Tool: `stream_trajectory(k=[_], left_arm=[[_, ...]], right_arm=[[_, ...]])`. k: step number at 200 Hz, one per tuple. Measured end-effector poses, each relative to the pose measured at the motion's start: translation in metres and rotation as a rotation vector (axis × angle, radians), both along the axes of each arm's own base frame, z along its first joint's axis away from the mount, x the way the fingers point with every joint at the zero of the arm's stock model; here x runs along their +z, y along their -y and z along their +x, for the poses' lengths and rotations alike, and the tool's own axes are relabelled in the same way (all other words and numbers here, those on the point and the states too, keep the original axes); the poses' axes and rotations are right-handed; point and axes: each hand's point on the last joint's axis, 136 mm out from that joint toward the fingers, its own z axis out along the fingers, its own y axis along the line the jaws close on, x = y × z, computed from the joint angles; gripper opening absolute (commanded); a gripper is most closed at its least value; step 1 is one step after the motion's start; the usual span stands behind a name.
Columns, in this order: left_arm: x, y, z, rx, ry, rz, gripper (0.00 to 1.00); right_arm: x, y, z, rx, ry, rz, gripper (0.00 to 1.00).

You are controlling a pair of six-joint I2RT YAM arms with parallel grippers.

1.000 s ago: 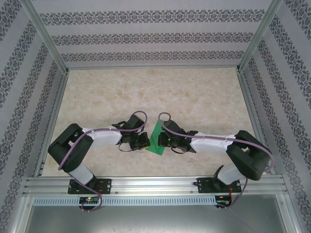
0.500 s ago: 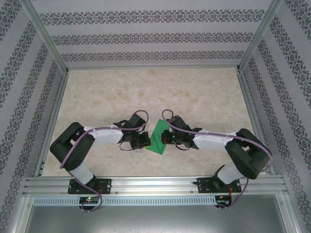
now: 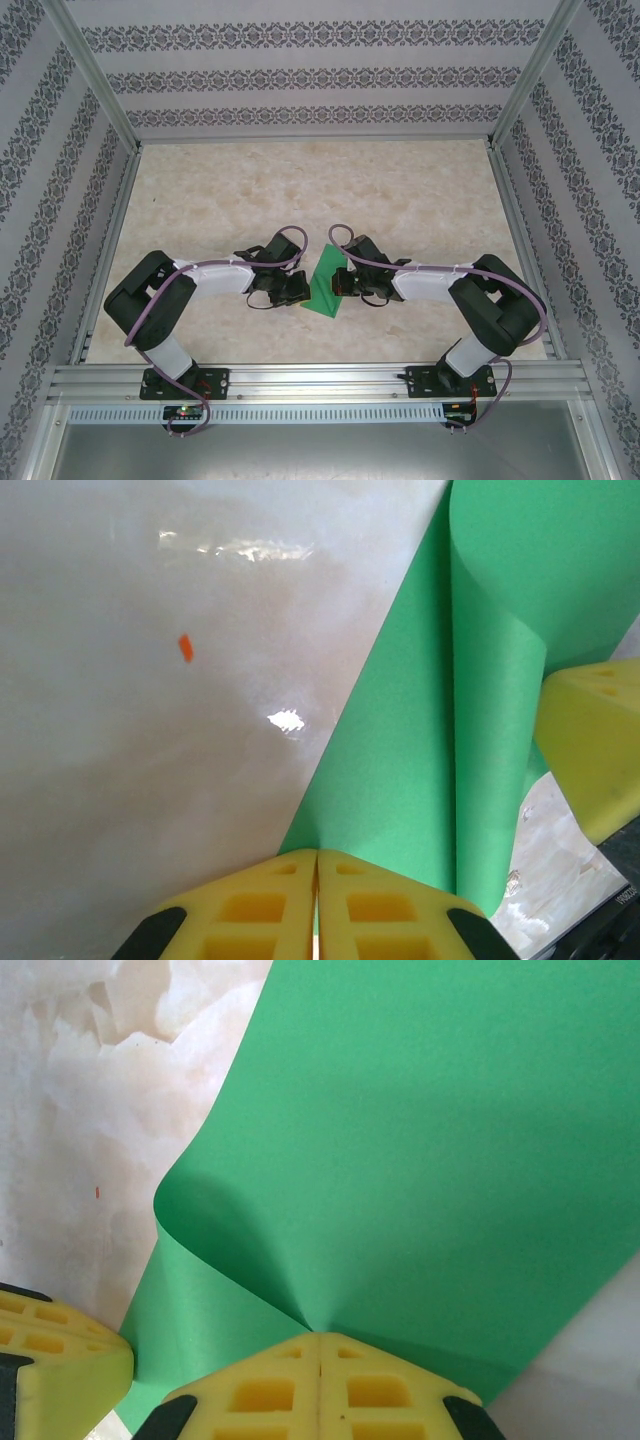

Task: Fold a paper plane with a square sheet of paper (pick it up from the middle)
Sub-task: Fold the triangle a second time at the center of the table.

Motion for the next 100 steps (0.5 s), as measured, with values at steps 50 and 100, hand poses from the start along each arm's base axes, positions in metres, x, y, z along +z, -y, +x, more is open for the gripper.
stream_trajectory(k=[50,100], left_arm=[[-0.0004,-0.0007,0.0009,-0.008,0.005,0.010,0.10],[-0.0004,-0.0005,0.0014,-0.013,0.005,0.015,0.10]], right_arm=[[0.0001,0.0019,0.0006,0.009,0.003,-0.005,0.03],[0.0023,0.0049,0.0019,0.013,0.012,-0.011,0.03]])
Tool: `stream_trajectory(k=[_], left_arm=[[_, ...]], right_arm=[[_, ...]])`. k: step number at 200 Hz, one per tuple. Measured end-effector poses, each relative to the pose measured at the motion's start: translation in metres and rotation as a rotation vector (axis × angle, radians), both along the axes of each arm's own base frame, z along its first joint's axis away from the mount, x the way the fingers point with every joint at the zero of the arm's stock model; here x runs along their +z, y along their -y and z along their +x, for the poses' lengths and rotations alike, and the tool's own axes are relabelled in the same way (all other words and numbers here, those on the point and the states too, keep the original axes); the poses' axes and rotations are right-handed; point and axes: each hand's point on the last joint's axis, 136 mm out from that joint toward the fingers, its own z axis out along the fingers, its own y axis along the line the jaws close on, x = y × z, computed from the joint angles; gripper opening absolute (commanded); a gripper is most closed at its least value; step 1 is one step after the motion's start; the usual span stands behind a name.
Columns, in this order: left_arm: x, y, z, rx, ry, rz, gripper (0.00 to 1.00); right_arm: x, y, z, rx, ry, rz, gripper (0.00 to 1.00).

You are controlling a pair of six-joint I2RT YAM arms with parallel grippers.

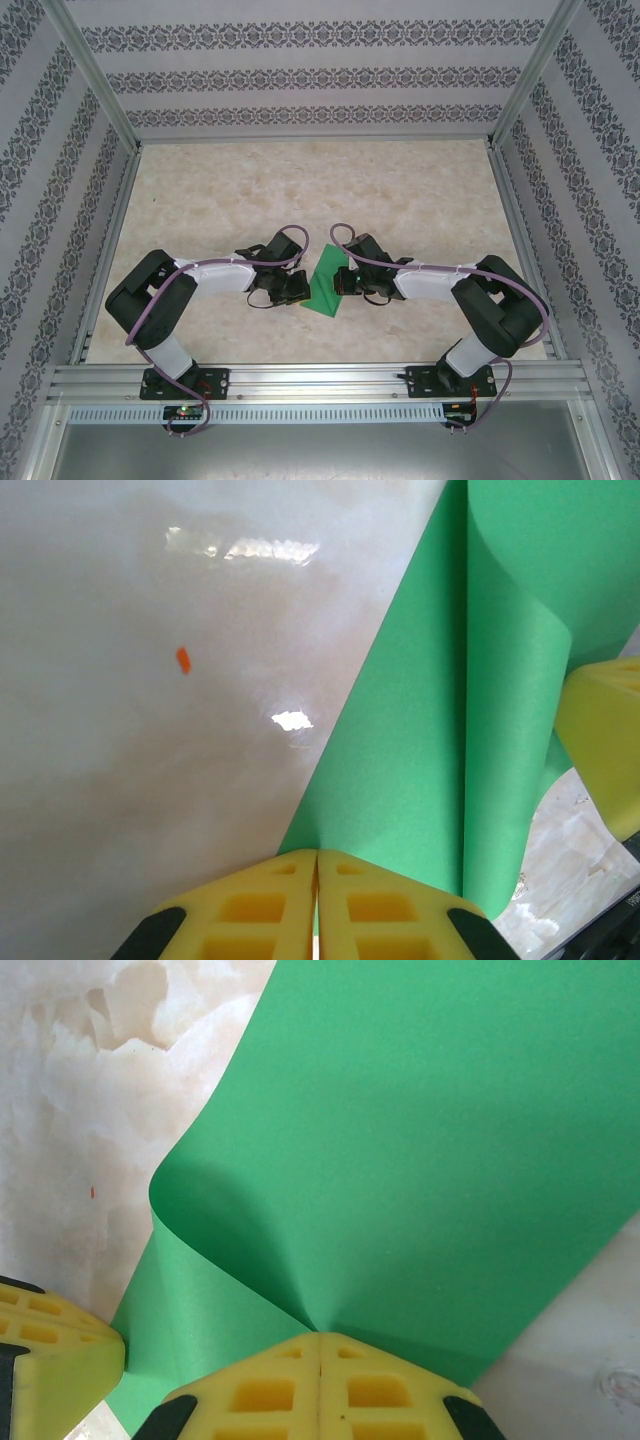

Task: Fold a paper plane with a square sheet of paper (pick it up from the middle)
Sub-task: Fold the triangle a second time at the center of the table.

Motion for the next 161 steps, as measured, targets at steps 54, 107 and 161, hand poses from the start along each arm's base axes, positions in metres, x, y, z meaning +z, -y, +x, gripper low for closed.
stream_trajectory(k=[54,107,161], left_arm=[[0.0002,0.0004,0.0005,-0.004,0.000,0.003,0.10],[-0.0001,0.0003,0.0003,-0.007,0.000,0.004,0.10],[-0.0001,0.0001,0.0005,-0.007,-0.001,0.007,0.10]], right_arm=[[0.0007,0.0012,0.0011,0.014,0.007,-0.012,0.03],[0.0050,-0.0007,0.0047,0.023,0.017,-0.018,0.03],[0.0009,0.0024,0.0031,0.029,0.010,-0.040,0.03]])
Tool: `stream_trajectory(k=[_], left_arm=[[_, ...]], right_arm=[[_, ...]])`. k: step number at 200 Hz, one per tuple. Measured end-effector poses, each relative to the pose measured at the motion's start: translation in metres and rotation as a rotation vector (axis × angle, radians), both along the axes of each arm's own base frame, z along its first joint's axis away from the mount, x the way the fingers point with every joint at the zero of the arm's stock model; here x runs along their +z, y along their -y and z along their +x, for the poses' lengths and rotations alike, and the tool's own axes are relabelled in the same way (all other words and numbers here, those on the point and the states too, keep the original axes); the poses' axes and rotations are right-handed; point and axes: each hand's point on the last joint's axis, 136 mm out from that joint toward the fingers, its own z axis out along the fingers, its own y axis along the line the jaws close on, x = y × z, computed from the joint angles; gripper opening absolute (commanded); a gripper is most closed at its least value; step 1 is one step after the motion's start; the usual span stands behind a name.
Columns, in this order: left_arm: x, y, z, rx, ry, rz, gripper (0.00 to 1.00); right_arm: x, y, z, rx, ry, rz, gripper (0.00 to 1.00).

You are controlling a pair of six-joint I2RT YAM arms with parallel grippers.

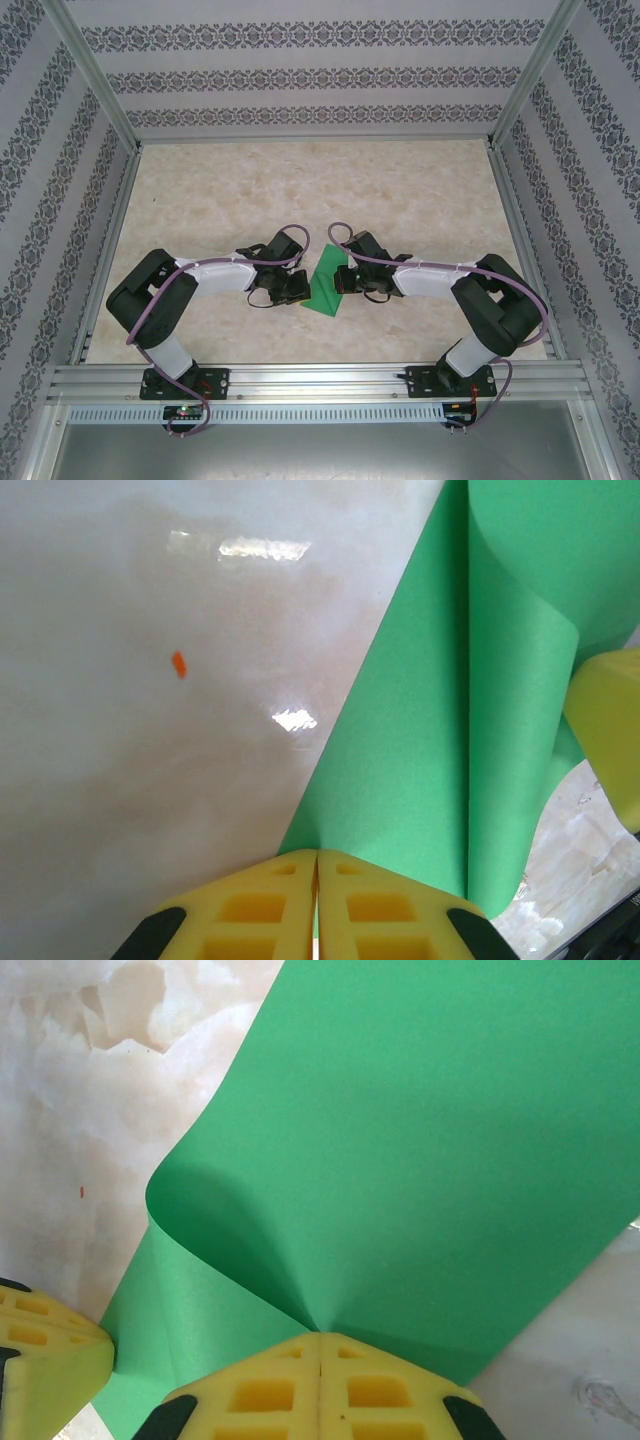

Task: Fold a paper plane with a square sheet of paper (pick it up from the middle)
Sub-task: Fold the triangle a second time at the center of the table.

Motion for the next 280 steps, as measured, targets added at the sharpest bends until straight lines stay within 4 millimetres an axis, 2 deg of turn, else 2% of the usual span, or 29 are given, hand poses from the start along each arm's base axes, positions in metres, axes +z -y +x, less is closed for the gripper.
stream_trajectory(k=[103,201,258,280], left_arm=[[0.000,0.000,0.001,-0.006,0.000,0.005,0.09],[0.000,0.000,0.002,-0.012,0.003,0.015,0.12],[0.004,-0.001,0.006,-0.015,0.028,0.031,0.23],[0.014,-0.004,0.008,-0.012,0.050,0.033,0.24]], right_arm=[[-0.003,0.006,0.002,-0.017,-0.001,-0.031,0.03],[-0.004,0.004,0.007,-0.017,-0.002,-0.034,0.03],[-0.004,0.004,0.007,-0.017,-0.010,-0.044,0.03],[-0.004,0.004,0.007,-0.017,-0.011,-0.045,0.03]])
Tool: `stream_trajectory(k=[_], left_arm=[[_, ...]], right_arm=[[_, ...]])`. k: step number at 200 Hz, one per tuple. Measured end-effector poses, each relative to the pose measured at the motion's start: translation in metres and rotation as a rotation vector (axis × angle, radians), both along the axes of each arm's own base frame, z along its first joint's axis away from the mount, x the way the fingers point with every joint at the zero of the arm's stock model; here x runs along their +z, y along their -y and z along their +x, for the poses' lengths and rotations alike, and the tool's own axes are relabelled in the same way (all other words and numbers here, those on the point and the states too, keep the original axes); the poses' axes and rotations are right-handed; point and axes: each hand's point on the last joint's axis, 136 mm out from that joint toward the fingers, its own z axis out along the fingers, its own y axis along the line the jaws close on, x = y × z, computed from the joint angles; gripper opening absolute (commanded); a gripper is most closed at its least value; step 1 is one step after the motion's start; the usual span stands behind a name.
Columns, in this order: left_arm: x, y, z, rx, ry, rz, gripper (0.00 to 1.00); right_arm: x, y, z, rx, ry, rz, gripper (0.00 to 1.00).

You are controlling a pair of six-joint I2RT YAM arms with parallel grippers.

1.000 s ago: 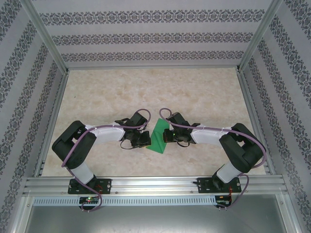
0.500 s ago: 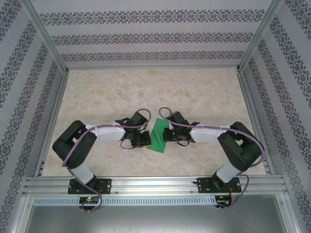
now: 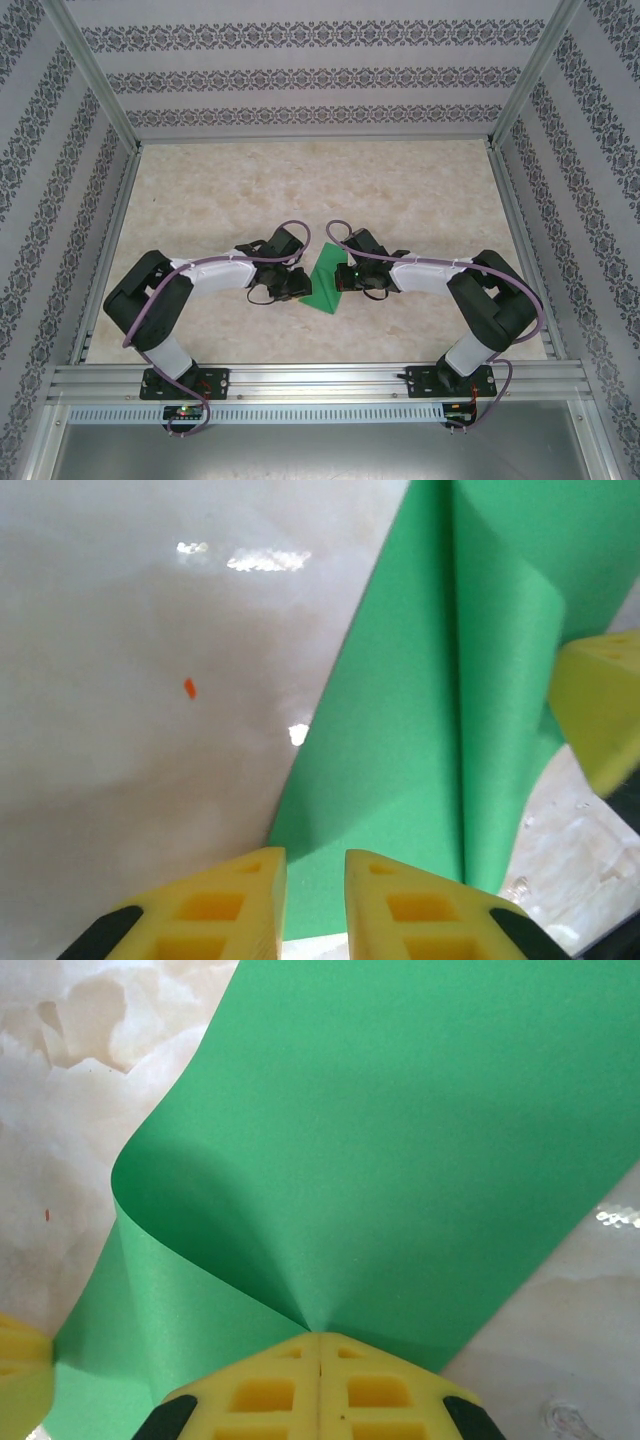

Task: Fold a paper plane with a square sheet of paper (pick it up from the middle)
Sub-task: Fold the triangle a second time at the center of the table.

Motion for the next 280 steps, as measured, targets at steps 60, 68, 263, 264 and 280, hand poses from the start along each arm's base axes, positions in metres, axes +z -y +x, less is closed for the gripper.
stream_trajectory(k=[60,68,263,264,280], left_arm=[[0.047,0.022,0.025,0.000,0.116,-0.105,0.24],[0.049,0.024,0.026,-0.002,0.119,-0.118,0.24],[0.022,0.061,0.045,0.032,0.024,-0.231,0.20],[0.022,0.061,0.045,0.033,0.023,-0.231,0.19],[0.021,0.060,0.046,0.039,0.026,-0.225,0.17]], right_arm=[[0.000,0.000,0.000,0.000,-0.001,-0.001,0.03],[0.000,0.000,0.000,0.000,-0.001,-0.001,0.03],[-0.001,-0.003,0.002,0.002,0.004,0.006,0.03],[-0.001,-0.003,0.002,0.002,0.004,0.006,0.03],[-0.001,-0.004,0.002,0.003,0.004,0.008,0.03]])
